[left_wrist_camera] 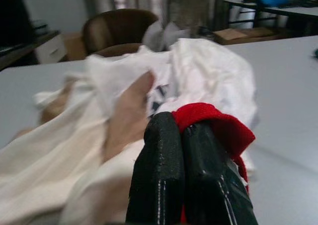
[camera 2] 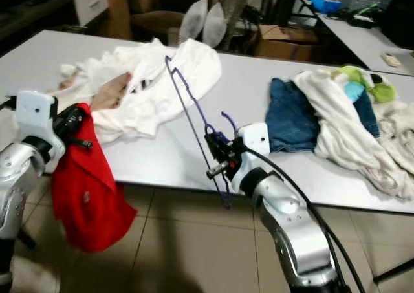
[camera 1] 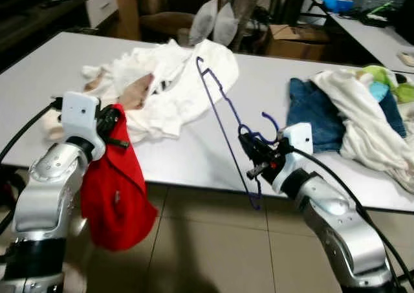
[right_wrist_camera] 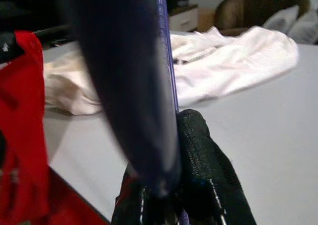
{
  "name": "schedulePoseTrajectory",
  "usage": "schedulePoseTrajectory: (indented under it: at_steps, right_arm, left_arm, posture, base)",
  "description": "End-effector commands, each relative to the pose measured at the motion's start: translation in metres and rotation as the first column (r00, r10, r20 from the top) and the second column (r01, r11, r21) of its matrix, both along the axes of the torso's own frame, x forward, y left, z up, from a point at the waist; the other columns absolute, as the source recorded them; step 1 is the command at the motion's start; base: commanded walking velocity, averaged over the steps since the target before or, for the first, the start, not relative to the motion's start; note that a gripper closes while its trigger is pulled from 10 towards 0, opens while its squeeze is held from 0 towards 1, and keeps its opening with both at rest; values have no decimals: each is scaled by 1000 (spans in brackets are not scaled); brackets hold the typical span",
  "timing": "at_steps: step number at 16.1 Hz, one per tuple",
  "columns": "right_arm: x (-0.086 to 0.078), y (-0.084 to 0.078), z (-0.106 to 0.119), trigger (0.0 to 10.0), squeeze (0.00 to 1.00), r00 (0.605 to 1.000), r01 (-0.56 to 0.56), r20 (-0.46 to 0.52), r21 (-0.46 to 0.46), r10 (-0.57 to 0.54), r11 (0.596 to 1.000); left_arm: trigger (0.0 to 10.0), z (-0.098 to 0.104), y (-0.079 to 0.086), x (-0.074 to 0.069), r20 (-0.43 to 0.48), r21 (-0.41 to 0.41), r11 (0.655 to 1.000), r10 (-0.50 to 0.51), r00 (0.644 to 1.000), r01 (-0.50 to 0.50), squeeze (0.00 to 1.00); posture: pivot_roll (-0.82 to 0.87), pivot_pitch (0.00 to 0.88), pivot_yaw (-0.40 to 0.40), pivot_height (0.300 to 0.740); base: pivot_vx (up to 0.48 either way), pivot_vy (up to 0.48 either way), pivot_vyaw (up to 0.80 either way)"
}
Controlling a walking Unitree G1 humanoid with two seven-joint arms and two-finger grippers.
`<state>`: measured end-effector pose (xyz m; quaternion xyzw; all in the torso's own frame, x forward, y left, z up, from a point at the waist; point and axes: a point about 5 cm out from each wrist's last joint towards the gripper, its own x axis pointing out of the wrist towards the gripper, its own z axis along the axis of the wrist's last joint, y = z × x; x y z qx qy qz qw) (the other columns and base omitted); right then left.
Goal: Hang hanger
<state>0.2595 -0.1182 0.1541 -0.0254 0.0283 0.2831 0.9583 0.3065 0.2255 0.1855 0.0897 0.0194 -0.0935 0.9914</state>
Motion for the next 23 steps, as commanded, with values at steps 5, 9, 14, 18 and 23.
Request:
schedulePoseTrajectory:
  at_steps: [5,9,14,18,23]
  right_arm:
    - [-3,-4,-9,10000,0,999,44,-20,8,-43,999]
    - [-5,12,-17,10000,0,997,59,-59,92,-53,994]
    - [13,36,-11,10000,0,997,81,-8,146,-81,986]
    - [5,37,-15,10000,0,1000,15,-11,110,-14,994]
    - [9,7,10,10000,0,989,-143,47,1,143,990]
  left_arm:
    - [10000,7,-19,3,47,-27,997,-66,997,67,0]
    - [10000,9,1,1,32,16,998,-54,998,53,0]
    - [10000,18,12,10,4,50,995,-86,996,86,0]
    - [10000,10,8,3,10,9,997,-71,997,71,0]
    - [10000,9,4,2,37,3,998,-61,997,61,0]
  posture:
    - [-12,0,-1,740]
    - [0,0,39,740]
    - [37,0,135,740]
    - [41,0,64,740]
    - [5,0,-29,740]
  base:
    - [305,0,0]
    - [328,0,0]
    - [339,0,0]
    - [337,0,0]
    - [336,0,0]
